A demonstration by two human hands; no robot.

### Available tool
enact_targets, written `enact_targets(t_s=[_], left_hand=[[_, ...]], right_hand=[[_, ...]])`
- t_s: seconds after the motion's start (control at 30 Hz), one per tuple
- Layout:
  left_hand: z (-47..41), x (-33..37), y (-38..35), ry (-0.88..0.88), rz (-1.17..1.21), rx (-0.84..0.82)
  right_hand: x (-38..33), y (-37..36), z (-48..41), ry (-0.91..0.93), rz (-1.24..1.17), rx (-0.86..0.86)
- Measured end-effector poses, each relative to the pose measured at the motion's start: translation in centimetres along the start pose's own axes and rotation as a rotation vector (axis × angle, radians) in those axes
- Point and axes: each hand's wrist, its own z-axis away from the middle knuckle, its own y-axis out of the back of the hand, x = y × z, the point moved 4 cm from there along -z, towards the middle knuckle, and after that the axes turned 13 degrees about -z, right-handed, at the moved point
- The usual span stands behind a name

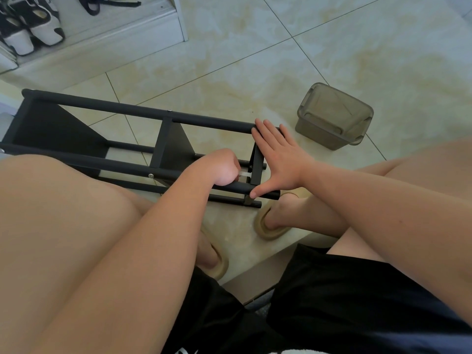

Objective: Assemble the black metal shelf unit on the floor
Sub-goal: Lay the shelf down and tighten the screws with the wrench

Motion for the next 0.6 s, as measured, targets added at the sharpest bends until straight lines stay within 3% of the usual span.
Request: enact_targets(t_s=[0.23, 0.37, 0.6], left_hand=[[-0.4, -1.0, 1.0, -0.017, 0.075, 0.046], [-0.8, -1.1, 1.0, -0.088, 0.237, 0.072], [-2.7, -0.9, -0.8, -0.019, 0.557, 0.075]], right_hand=[[0.0, -0.1, 0.0, 0.002, 0.006, 0.003], [0.0, -0.1, -0.1, 0.001, 0.003, 0.002], [0.1, -0.2, -0.2, 0.003, 0.007, 0.005]])
